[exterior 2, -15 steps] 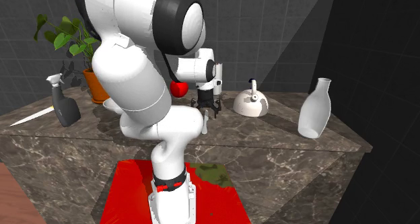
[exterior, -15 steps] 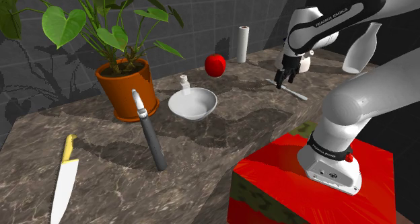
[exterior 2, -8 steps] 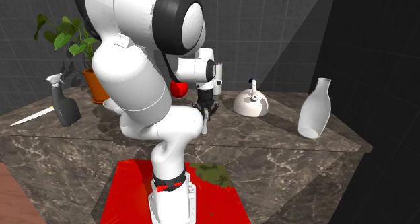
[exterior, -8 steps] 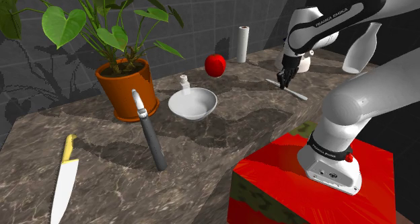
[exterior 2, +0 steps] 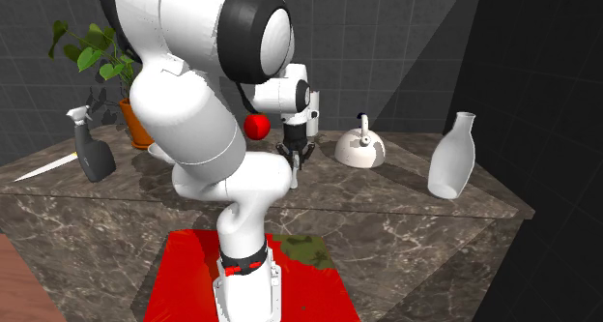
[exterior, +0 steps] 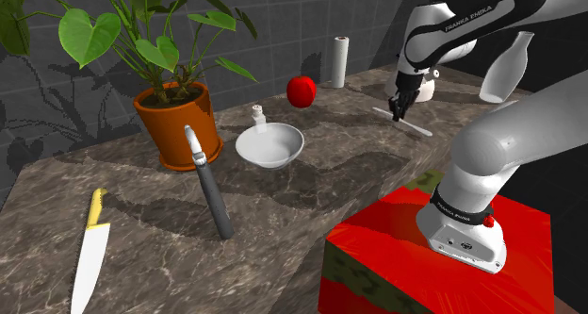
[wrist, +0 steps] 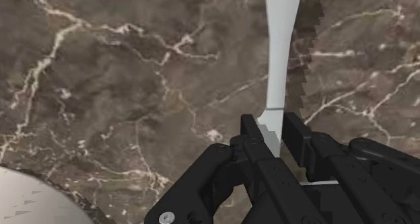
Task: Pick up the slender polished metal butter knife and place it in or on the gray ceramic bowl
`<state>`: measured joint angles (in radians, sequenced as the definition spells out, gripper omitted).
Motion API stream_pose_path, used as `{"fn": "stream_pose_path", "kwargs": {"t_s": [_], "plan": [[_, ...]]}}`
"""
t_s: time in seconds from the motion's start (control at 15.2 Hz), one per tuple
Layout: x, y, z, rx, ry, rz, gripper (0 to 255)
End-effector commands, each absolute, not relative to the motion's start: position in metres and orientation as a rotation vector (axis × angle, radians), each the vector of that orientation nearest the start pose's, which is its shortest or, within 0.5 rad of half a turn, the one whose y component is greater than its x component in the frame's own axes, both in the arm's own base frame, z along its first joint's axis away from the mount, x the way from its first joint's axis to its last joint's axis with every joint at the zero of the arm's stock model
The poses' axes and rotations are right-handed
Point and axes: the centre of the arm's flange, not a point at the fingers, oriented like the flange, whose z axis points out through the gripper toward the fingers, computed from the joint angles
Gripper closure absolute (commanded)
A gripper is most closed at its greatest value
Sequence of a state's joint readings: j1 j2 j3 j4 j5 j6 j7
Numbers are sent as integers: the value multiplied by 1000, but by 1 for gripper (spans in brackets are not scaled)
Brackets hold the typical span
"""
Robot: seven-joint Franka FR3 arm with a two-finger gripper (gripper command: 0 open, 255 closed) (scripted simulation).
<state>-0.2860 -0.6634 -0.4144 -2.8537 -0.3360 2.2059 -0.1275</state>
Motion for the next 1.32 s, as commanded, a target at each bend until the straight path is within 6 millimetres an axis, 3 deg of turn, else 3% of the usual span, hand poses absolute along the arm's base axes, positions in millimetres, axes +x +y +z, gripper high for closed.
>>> {"fn": "stream_pose_path", "kwargs": {"t_s": [0.0, 1.25], "plan": [[253, -201, 367, -3125, 453, 12, 255], [253, -201, 467, -3125, 453, 12, 255]]}}
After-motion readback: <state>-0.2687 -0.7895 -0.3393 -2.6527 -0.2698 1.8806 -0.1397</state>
